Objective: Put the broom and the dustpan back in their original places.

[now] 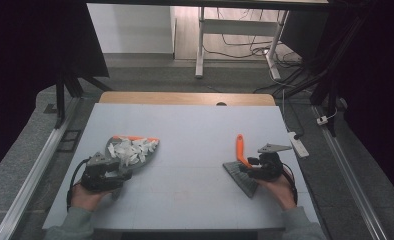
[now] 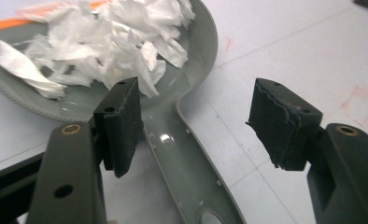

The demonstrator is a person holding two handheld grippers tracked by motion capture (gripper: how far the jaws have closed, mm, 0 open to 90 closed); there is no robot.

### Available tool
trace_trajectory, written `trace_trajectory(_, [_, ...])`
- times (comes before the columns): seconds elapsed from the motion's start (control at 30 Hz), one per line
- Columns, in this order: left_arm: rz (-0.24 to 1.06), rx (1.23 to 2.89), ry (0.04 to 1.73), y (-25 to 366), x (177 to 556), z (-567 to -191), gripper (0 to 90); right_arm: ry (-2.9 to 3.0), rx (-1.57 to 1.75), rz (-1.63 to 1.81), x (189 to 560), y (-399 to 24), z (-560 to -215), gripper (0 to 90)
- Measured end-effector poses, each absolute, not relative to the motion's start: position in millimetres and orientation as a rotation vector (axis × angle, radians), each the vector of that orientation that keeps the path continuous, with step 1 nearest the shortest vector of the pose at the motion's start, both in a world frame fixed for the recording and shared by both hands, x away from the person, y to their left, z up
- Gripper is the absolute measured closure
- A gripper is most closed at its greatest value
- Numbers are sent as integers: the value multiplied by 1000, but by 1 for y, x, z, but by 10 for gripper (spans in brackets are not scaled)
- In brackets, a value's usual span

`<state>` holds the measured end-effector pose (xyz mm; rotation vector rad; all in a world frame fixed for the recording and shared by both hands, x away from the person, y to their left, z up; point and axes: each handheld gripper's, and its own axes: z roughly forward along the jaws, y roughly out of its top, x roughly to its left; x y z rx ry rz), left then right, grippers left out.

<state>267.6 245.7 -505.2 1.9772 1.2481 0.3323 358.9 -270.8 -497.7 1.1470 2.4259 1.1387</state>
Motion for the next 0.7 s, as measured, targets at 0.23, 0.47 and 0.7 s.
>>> trace_trajectory(0.23, [300, 1981, 1231, 253, 264, -509, 348, 2394, 1045, 1172, 338, -275, -500, 482])
trace_trajectory(0.47, [271, 1977, 1221, 253, 260, -512, 344, 2380, 962, 1178, 321, -280, -498, 488])
trace_trajectory(0.7, [277, 1986, 1220, 248, 258, -511, 343, 2370, 921, 1206, 318, -281, -497, 488])
